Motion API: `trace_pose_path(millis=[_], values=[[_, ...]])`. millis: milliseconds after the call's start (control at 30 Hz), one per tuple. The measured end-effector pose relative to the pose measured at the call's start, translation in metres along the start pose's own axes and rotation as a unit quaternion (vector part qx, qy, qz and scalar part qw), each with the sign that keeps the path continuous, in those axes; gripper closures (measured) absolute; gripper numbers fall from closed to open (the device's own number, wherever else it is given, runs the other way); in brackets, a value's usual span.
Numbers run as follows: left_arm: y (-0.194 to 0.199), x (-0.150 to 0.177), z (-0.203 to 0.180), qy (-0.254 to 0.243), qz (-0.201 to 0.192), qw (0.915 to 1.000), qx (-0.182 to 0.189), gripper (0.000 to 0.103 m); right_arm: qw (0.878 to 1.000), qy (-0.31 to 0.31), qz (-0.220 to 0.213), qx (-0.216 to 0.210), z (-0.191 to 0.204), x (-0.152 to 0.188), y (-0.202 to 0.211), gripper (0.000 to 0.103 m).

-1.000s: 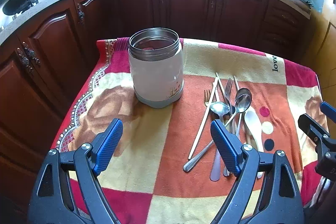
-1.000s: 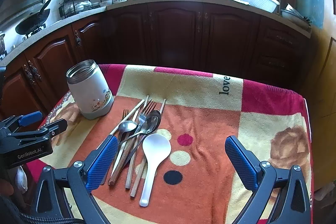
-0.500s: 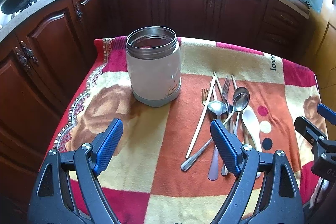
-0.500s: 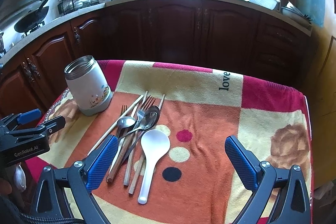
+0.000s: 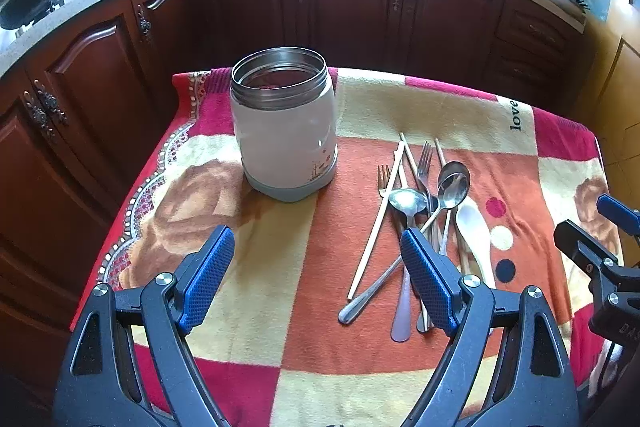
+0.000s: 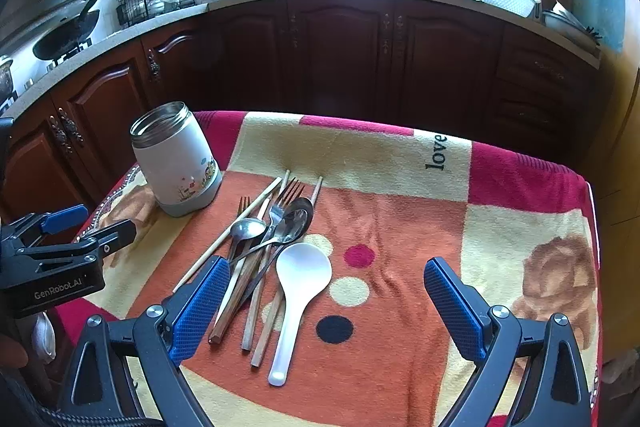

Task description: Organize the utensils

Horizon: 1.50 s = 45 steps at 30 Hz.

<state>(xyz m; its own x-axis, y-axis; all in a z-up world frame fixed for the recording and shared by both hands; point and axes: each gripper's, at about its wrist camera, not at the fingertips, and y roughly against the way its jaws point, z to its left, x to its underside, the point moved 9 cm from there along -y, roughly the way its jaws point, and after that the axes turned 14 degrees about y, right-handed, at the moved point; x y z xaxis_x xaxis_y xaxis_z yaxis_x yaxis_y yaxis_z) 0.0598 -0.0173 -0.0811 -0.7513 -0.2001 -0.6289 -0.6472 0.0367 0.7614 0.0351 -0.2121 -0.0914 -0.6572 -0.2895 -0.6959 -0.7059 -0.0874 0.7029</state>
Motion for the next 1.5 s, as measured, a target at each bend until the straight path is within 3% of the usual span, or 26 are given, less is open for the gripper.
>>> trace_pose_path(millis=[300,1167,1500], values=[[-0.005,0.002,0.003,0.006,0.008,0.9999,0.005,0.017,1.0,0.002,0.006,-0.004,0.002,0.004,-0.003,0.005],[-0.02,-0.005,-0.001,-0.008,0.01,0.9999,0.009,0.021,1.0,-0.008,0.017,-0.017,-0.003,0.009,-0.017,0.019],[-0.034,-0.008,0.003,0.008,0.023,0.9996,0.013,0.021,0.999,-0.007,0.024,-0.022,-0.006,0.011,-0.026,0.022]])
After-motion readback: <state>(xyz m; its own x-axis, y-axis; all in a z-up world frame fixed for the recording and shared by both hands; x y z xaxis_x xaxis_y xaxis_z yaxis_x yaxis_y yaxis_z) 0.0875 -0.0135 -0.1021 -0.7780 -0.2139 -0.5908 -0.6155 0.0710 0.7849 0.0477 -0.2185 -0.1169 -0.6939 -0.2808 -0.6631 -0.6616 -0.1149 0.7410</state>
